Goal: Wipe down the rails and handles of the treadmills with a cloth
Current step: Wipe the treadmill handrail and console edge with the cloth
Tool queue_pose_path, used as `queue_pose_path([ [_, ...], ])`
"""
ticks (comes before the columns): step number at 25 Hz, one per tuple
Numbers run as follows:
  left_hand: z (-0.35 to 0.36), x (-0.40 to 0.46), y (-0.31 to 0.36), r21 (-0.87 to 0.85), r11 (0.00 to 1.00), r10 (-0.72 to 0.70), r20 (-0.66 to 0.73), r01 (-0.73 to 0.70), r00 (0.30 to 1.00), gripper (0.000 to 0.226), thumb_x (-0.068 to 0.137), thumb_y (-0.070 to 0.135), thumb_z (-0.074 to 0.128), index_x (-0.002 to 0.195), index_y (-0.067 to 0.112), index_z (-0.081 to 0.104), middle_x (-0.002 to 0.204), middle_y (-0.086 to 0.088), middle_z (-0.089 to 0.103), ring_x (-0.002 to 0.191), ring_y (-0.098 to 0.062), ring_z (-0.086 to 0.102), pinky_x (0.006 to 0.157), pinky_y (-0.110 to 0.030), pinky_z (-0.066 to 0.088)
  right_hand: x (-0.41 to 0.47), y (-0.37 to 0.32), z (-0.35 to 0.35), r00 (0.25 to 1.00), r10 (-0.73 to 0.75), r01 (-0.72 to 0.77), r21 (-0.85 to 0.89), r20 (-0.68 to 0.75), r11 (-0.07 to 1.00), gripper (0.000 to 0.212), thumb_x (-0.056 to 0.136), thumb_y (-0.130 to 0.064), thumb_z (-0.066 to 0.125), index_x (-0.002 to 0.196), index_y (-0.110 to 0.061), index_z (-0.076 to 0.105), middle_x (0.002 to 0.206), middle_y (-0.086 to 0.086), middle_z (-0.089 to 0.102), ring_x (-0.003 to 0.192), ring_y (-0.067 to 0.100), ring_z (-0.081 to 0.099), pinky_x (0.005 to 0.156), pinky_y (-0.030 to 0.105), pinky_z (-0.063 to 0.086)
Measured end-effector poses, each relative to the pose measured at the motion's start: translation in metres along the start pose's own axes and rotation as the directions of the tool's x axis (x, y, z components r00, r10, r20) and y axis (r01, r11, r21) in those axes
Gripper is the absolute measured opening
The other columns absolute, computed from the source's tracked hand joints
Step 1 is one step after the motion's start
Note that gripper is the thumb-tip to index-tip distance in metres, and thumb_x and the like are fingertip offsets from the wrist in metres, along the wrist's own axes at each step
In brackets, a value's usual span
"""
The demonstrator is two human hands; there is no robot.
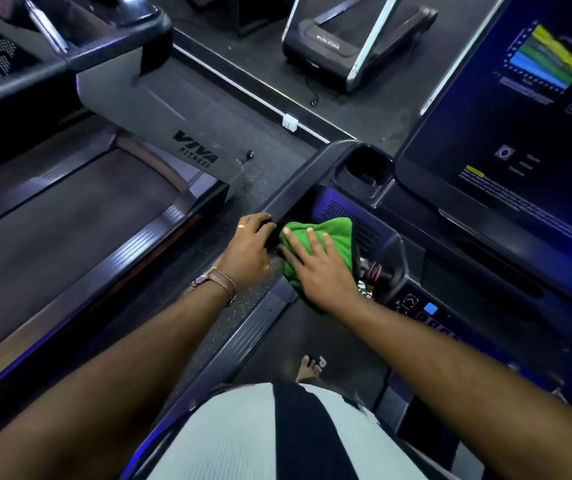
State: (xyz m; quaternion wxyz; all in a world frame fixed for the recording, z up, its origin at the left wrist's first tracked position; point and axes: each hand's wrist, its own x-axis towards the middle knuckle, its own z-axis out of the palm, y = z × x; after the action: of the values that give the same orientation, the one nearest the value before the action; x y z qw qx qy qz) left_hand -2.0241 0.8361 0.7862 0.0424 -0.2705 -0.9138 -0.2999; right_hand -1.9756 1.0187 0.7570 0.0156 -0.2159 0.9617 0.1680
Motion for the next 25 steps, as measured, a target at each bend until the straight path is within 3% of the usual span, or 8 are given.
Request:
queue_pose_path([
  [2,-0.001,0.000,0.000,-0.007,1.000,-0.011,0.002,0.011,1.000,0.046,0.067,-0.006,0.056,0.113,-0.009,0.059,0.125,-0.026,0.052,0.116,-0.041,0.047,0.102,-0.042,0.041,-0.016,0.031,0.004,0.994,-0.107,0.108,0.036,-0.030,0.994,0.068,0.091,-0.027,0.046,0.154,-0.029,0.020,0.164,0.003,0.002,0.142,0.041,0.026,0.112,0.057,0.026],
  [6,0.000,0.002,0.000,0.009,0.999,-0.050,0.001,0.050,0.999,0.046,0.068,-0.007,0.054,0.114,-0.006,0.060,0.128,-0.022,0.052,0.119,-0.038,0.046,0.102,-0.043,0.043,-0.004,0.018,-0.008,0.989,0.146,-0.146,0.086,0.007,0.986,0.075,0.088,-0.017,0.044,0.154,-0.035,0.013,0.161,0.005,0.019,0.123,0.039,0.047,0.097,0.050,0.041],
  [11,0.000,0.001,0.002,0.032,0.998,-0.055,-0.008,0.055,0.998,0.044,0.071,-0.009,0.053,0.114,-0.005,0.060,0.128,-0.020,0.053,0.119,-0.036,0.047,0.103,-0.039,0.042,-0.012,0.058,-0.003,0.998,-0.033,0.024,0.176,0.050,0.984,0.073,0.089,-0.031,0.055,0.150,-0.047,0.018,0.160,-0.009,0.023,0.105,0.028,0.057,0.062,0.034,0.047],
  [14,0.002,0.002,0.002,0.042,0.997,-0.058,-0.020,0.059,0.998,0.043,0.072,-0.011,0.052,0.114,-0.007,0.061,0.127,-0.022,0.054,0.117,-0.038,0.048,0.102,-0.042,0.043,0.003,0.041,-0.013,0.973,0.180,-0.201,0.152,0.143,0.968,0.071,0.092,-0.054,0.050,0.152,-0.038,0.015,0.150,-0.006,0.040,0.101,0.030,0.059,0.070,0.039,0.050],
  [18,0.003,0.002,0.003,0.063,0.995,-0.076,-0.012,0.077,0.997,0.045,0.073,-0.011,0.052,0.116,-0.006,0.060,0.129,-0.019,0.054,0.117,-0.036,0.047,0.102,-0.040,0.043,-0.007,0.044,-0.011,0.992,0.087,-0.095,0.094,0.088,0.991,0.069,0.092,-0.050,0.050,0.150,-0.028,0.019,0.136,0.007,0.049,0.095,0.032,0.057,0.067,0.039,0.046],
  [20,0.003,0.002,0.002,0.055,0.995,-0.086,-0.017,0.086,0.996,0.045,0.073,-0.011,0.052,0.117,-0.004,0.060,0.130,-0.017,0.053,0.118,-0.035,0.047,0.102,-0.040,0.043,-0.019,0.078,-0.009,0.965,0.128,-0.181,0.226,0.228,0.957,0.069,0.082,-0.074,0.043,0.134,-0.028,0.040,0.117,0.009,0.061,0.095,0.035,0.062,0.068,0.040,0.046],
  [22,0.004,0.001,0.002,0.050,0.995,-0.085,-0.022,0.086,0.996,0.046,0.071,-0.012,0.053,0.115,-0.005,0.061,0.128,-0.018,0.055,0.116,-0.036,0.048,0.100,-0.041,0.044,-0.007,0.099,-0.019,0.865,0.097,-0.343,0.439,0.492,0.830,0.078,0.066,-0.090,0.044,0.099,-0.022,0.061,0.097,0.007,0.068,0.088,0.031,0.066,0.067,0.032,0.048],
  [25,0.002,0.002,0.003,0.044,0.996,-0.071,-0.026,0.072,0.997,0.044,0.068,-0.009,0.054,0.112,-0.006,0.062,0.125,-0.020,0.057,0.113,-0.037,0.050,0.097,-0.043,0.046,0.049,0.086,-0.040,0.809,-0.015,-0.412,0.584,0.587,0.699,0.072,0.069,-0.083,0.057,0.086,-0.013,0.064,0.096,0.010,0.069,0.077,0.019,0.065,0.062,0.025,0.043],
])
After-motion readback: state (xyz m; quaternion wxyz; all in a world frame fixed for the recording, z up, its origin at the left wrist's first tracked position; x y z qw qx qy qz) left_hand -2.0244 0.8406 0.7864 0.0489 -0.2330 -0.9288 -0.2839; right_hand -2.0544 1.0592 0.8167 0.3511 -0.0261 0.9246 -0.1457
